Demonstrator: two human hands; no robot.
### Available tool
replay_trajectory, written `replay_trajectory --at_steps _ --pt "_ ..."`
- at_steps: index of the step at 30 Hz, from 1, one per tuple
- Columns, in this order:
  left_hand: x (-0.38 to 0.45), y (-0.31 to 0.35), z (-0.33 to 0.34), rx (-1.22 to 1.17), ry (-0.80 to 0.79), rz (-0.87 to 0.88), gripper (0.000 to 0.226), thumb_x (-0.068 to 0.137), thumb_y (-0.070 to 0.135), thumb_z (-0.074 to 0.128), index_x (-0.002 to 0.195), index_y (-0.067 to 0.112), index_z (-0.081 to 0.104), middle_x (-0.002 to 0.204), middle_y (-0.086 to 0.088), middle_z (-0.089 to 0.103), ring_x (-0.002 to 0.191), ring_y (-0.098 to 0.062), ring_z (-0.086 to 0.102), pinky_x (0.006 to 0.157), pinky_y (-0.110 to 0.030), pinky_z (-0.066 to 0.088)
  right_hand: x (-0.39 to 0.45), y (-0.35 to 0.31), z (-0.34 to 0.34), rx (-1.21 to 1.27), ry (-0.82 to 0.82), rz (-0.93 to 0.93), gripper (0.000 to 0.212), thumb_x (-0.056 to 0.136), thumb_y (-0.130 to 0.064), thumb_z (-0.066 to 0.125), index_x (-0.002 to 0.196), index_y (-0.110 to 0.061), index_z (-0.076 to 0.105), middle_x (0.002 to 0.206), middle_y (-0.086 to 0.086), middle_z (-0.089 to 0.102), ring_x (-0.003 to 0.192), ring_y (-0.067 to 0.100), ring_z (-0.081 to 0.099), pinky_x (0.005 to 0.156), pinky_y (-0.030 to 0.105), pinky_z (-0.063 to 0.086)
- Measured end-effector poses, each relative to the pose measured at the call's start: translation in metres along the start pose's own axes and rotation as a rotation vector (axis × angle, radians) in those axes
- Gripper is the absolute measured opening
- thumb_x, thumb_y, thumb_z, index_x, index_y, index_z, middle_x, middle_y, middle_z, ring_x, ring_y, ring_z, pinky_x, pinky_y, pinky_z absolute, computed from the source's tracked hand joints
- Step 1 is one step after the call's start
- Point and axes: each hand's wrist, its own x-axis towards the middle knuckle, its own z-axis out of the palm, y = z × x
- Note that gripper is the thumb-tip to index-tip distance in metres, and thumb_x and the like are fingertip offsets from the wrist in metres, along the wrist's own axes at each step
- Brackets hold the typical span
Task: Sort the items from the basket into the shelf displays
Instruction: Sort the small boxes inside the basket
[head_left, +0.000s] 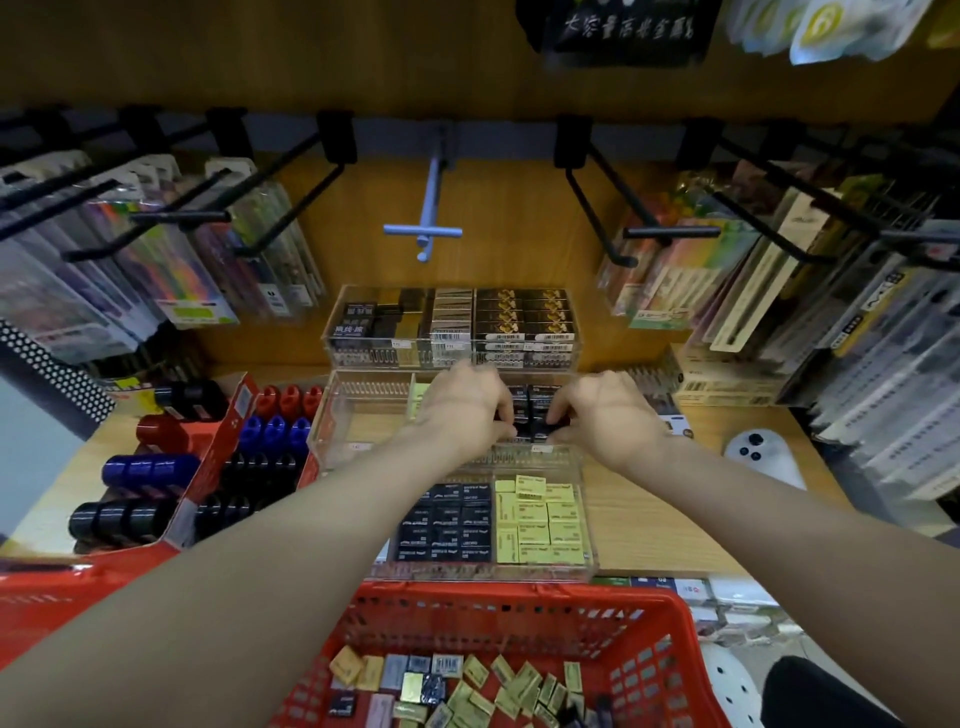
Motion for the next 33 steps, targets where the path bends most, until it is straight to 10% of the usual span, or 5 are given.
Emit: replay_trajectory --at_steps 4,8,25,30,33 --pt "-0.023 -0.021 0.018 0.001 0.021 0.274 0.041 0.098 0.049 0.047 0.129 0.026 0.062 0.141 0.005 0.053 0.136 -0.017 0.038 0.116 -0.04 0.031 -0.011 0.011 0.01 0.001 0.147 -0.05 0.03 0.095 -0.045 0.057 0.12 -0.032 0.066 0.135 -0.011 0.055 0.128 0.014 0.043 0.101 0.038 0.028" --pt "-0.037 -0.036 0.032 0.173 -0.039 0.321 0.061 0.098 0.063 0.035 0.15 0.032 0.035 0.161 0.011 0.027 0.149 -0.019 0.016 0.12 -0.043 0.011 -0.017 0.015 0.017 -0.064 -0.082 -0.01 0.05 0.104 -0.048 0.024 0.149 -0.031 0.036 0.159 -0.015 0.025 0.149 0.011 0.012 0.114 0.057 0.011" --pt "-0.09 -0.028 0.028 0.19 -0.099 0.259 0.077 0.098 0.028 0.051 0.159 0.021 0.006 0.167 0.003 -0.007 0.153 -0.019 -0.004 0.124 -0.039 -0.001 -0.032 -0.005 0.008 -0.082 -0.327 0.039 0.057 0.101 -0.055 0.016 0.155 -0.041 0.005 0.164 -0.013 0.001 0.151 0.023 -0.01 0.114 0.066 -0.011" --pt "-0.157 -0.028 0.028 0.07 0.014 0.339 0.042 0.096 0.021 0.053 0.137 0.016 0.053 0.146 -0.005 0.045 0.138 -0.025 0.035 0.114 -0.043 0.032 -0.094 -0.023 0.013 0.254 0.224 -0.063 0.042 0.098 -0.021 0.048 0.139 -0.017 0.047 0.136 0.012 0.052 0.124 0.032 0.05 0.102 0.049 0.041" --pt "-0.198 -0.037 0.049 0.005 -0.123 0.286 0.03 0.095 0.018 0.052 0.123 0.016 0.062 0.123 -0.004 0.06 0.116 -0.025 0.053 0.095 -0.042 0.046 -0.152 -0.042 0.042 0.281 0.114 -0.207 0.022 0.093 -0.017 0.052 0.107 -0.017 0.068 0.102 0.003 0.071 0.089 0.022 0.066 0.073 0.032 0.052"
